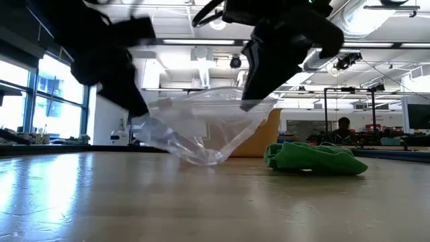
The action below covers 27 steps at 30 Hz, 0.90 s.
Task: Roll bandage
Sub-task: Put the rolled green bandage into the transparent zip bag
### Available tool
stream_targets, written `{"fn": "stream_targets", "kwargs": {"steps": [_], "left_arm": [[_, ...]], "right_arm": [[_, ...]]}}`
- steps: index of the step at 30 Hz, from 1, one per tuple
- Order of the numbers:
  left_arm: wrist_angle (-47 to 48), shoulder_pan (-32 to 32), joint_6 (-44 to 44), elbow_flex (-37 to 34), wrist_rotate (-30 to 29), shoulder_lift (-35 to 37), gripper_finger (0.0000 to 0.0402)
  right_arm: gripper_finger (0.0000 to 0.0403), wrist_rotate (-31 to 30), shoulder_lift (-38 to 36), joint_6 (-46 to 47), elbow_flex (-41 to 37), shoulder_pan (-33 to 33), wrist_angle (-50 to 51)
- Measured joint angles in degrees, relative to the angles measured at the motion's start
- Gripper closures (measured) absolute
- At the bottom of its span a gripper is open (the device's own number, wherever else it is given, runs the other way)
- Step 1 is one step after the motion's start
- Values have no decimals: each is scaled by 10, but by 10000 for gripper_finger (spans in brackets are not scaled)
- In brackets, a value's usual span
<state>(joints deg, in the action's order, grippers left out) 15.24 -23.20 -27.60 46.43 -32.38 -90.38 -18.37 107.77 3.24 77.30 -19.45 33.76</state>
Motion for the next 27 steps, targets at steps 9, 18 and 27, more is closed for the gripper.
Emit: {"fn": "stream_targets", "kwargs": {"steps": [9, 18, 27], "left_arm": [[-70, -104, 65, 15, -202, 92, 350], [-231, -73, 161, 12, -124, 51, 299], [-156, -18, 57, 12, -97, 23, 279]], "right_arm": [[401, -5, -5, 184, 0, 20, 0], [402, -5, -37, 183, 0, 22, -73], [403, -5, -41, 157, 0, 22, -99]]}}
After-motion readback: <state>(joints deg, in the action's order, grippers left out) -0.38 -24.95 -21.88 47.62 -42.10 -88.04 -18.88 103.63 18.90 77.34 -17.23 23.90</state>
